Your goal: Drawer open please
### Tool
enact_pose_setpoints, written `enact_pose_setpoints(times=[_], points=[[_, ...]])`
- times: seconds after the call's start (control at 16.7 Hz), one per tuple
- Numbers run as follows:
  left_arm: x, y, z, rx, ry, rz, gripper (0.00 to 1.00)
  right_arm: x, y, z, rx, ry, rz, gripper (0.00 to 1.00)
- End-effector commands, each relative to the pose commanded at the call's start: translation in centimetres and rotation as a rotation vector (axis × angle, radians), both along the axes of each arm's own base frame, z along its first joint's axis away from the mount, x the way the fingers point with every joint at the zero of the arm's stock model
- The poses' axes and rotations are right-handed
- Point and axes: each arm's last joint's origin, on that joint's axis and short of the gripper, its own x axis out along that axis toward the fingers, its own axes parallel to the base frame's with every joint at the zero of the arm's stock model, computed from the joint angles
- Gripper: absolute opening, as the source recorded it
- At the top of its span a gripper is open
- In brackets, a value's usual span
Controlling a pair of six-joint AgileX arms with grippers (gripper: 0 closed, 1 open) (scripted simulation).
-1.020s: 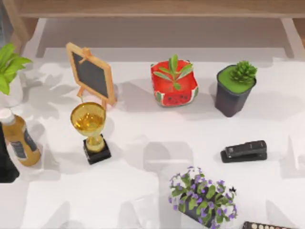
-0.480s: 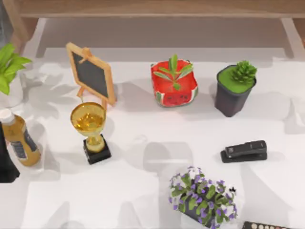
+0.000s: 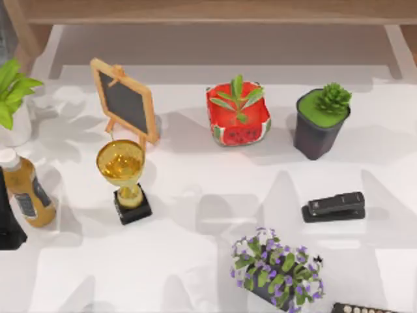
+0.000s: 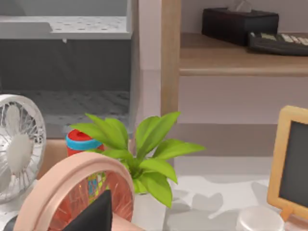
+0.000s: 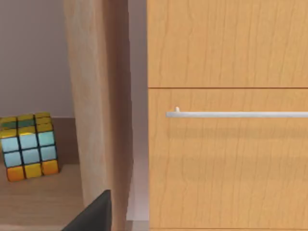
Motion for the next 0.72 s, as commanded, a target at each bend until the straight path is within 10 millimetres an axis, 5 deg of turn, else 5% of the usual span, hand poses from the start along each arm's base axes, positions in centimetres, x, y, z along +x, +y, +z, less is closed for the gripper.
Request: enact_pose_setpoints(times=[0.48,0.72], points=[[0.0,0.0,0.0,0.000,0.000,0.000,1.00,0.5,-0.5,-0.1,-0.011,-0.002,-0.004,1.00],[0.0,0.0,0.0,0.000,0.000,0.000,1.00,2.8,-2.0,-1.5,-0.136,0.015,-0.011,1.00]])
